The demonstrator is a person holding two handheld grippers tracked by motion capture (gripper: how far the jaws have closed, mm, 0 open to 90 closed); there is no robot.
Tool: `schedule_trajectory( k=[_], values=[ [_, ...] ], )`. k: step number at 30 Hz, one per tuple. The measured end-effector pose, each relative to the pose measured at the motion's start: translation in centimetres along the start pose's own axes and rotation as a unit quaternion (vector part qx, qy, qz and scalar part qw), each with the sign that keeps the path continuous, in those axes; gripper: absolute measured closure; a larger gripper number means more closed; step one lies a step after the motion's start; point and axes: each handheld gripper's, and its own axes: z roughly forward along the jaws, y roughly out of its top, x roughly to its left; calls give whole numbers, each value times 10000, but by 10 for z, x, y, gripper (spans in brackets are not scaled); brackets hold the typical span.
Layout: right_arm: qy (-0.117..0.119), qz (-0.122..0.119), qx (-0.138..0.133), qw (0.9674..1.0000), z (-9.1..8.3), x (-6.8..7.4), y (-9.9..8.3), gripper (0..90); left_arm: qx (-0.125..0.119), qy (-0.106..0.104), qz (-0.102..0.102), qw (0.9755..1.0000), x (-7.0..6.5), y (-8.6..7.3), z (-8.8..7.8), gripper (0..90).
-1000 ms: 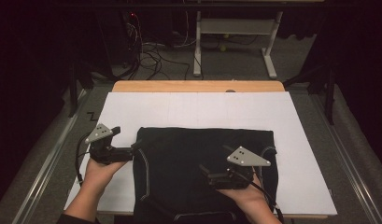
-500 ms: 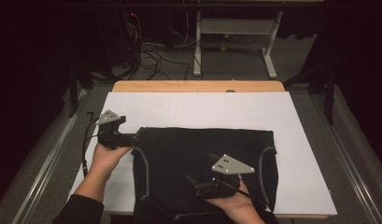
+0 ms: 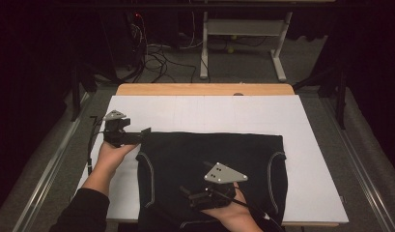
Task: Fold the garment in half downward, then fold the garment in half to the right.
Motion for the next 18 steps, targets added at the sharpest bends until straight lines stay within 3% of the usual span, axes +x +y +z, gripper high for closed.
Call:
schedule_trajectory(
  k=[4, 10, 14, 17, 18],
  values=[
    [-5, -30, 8, 10000, 3, 2, 2, 0, 109, 3, -87, 9999, 8, -5, 6, 0],
    [69, -51, 37, 10000, 10, 8, 2, 0, 524, -113, -347, 9980, 18, -11, 24, 2],
    [119, -35, 71, 9999, 13, 12, 1, 0, 794, -187, -575, 9950, 23, -16, 37, 88],
    [132, -53, 154, 9998, 16, 13, -2, 0, 983, -213, -581, 9932, 23, -20, 47, 154],
    [136, -75, 188, 9997, 17, 14, -3, 0, 966, -206, -531, 9937, 21, -22, 49, 191]
  ],
)
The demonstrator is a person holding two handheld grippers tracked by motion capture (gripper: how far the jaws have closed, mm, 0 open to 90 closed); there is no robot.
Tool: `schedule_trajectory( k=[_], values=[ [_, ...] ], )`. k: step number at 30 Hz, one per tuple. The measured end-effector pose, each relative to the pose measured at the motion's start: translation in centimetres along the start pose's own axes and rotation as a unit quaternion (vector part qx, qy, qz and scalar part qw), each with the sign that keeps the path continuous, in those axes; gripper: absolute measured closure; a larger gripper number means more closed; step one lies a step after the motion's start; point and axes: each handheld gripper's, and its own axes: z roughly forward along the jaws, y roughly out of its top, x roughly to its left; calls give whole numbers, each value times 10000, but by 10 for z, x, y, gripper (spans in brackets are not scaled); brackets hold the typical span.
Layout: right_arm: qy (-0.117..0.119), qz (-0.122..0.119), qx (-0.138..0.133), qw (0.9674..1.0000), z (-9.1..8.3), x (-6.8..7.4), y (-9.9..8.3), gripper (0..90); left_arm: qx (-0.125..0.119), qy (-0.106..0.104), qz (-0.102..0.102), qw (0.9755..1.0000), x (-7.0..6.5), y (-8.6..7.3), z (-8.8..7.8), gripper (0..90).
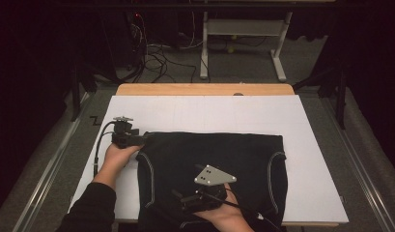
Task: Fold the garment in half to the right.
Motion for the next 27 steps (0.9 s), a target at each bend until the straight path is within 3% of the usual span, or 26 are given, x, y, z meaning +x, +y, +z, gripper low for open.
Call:
schedule_trajectory(
  k=[5, 7, 10, 15, 20, 23, 27],
  values=[
    [88, -17, 72, 9999, 3, 5, 0, 0, 17, -55, 256, 9997, -10, -3, 4, 280],
    [151, 5, 195, 9997, 6, 10, -1, 0, 7, 10, 334, 9994, -14, -4, 5, 359],
    [323, -17, 343, 9989, 14, 20, -3, 1, -104, 30, 276, 9996, -14, -9, 5, 515],
    [454, -317, 675, 9962, 33, 38, -4, 11, -58, 83, 536, 9985, -21, -12, 6, 673],
    [703, -370, 968, 9921, 50, 57, -1, 59, -92, -37, 454, 9989, -18, -14, 5, 699],
    [904, -393, 1073, 9893, 57, 68, 2, 111, -119, -37, 504, 9987, -19, -14, 4, 698],
    [991, -463, 1249, 9861, 67, 78, 3, 173, -131, -24, 506, 9986, -19, -14, 4, 698]
  ],
)
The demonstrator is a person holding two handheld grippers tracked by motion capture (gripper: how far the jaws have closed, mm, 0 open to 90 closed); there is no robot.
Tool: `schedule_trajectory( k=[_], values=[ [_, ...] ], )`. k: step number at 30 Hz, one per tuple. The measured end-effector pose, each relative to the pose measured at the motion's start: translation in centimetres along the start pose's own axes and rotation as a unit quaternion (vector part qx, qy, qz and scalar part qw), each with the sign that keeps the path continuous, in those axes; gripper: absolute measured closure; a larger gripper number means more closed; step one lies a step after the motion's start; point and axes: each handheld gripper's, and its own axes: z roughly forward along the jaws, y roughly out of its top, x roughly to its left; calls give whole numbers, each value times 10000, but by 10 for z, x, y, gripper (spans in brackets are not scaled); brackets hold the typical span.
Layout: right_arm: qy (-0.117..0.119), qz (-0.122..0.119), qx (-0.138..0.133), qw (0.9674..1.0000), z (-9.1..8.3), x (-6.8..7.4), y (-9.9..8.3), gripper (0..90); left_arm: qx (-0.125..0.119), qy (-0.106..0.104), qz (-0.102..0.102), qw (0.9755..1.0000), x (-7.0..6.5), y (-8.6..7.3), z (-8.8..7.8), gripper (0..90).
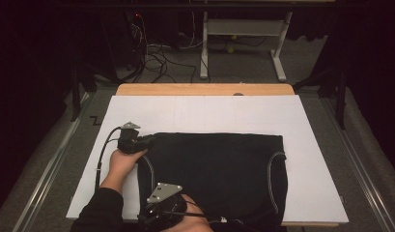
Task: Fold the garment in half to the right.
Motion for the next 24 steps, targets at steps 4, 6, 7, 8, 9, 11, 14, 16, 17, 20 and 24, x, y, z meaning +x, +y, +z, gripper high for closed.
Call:
schedule_trajectory(
  k=[4, 6, 7, 8, 9, 11, 14, 16, 17, 20, 24],
  values=[
    [50, -57, 199, 9998, 12, 7, 0, 199, -6, -27, -34, 10000, 1, 0, 0, 698],
    [49, -137, 307, 9994, 21, 11, -2, 196, -12, -35, -42, 10000, 1, 0, 0, 697],
    [49, -137, 307, 9994, 21, 11, -2, 196, -17, -34, -41, 10000, 1, 0, 0, 697],
    [41, -177, 360, 9992, 24, 12, -3, 192, -16, -35, -42, 10000, 1, 0, 0, 697],
    [19, -189, 390, 9991, 26, 13, -4, 186, -19, -36, -47, 10000, 1, 0, 0, 697],
    [-66, -260, 365, 9990, 30, 15, -5, 174, -18, -36, -52, 10000, 1, 0, 0, 697],
    [-197, -405, 404, 9982, 32, 19, -5, 194, -14, -40, -58, 10000, 1, 0, 0, 697],
    [-366, -526, 374, 9972, 33, 21, -6, 242, -13, -44, -62, 10000, 1, 0, 0, 697],
    [-408, -576, 394, 9967, 33, 21, -6, 264, -16, -35, -58, 10000, 1, 0, 0, 697],
    [-611, -702, 384, 9949, 33, 23, -7, 341, -17, -48, -66, 10000, 2, 0, -1, 696],
    [-673, -711, 397, 9944, 32, 22, -7, 406, -22, -51, -79, 10000, 2, -1, -1, 696]
  ],
)
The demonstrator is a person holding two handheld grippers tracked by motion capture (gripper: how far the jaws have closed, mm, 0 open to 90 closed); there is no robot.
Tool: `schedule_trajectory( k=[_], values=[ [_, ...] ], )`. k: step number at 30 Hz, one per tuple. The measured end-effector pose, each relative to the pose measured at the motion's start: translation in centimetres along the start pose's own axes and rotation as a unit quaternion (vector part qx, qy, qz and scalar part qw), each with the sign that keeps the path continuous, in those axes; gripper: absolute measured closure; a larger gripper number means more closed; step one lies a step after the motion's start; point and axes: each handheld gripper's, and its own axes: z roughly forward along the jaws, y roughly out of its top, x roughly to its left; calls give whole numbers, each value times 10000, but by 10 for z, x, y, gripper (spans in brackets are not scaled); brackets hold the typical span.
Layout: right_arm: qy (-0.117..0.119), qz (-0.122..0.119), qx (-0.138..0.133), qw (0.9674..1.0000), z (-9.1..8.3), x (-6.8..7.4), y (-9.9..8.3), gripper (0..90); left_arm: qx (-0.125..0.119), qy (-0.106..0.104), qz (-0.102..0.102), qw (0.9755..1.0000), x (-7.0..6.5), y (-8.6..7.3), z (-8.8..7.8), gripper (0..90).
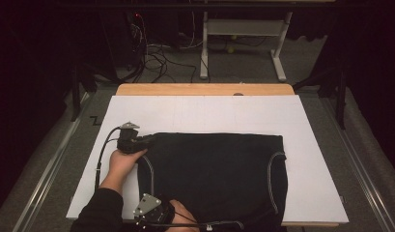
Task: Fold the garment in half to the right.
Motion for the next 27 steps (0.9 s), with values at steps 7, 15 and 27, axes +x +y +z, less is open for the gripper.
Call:
schedule_trajectory(
  k=[7, 15, 27],
  values=[
    [-70, 52, -1, 10000, -2, -5, 0, 545, 7, -6, -27, 10000, 1, 0, 0, 696],
    [-280, -82, 80, 9995, -2, -5, 1, 718, 9, 38, -6, 10000, 0, 0, 0, 696],
    [-161, 70, -8, 9998, -9, -12, 2, 794, 10, 68, -72, 10000, 0, 1, 0, 696]
  ],
)
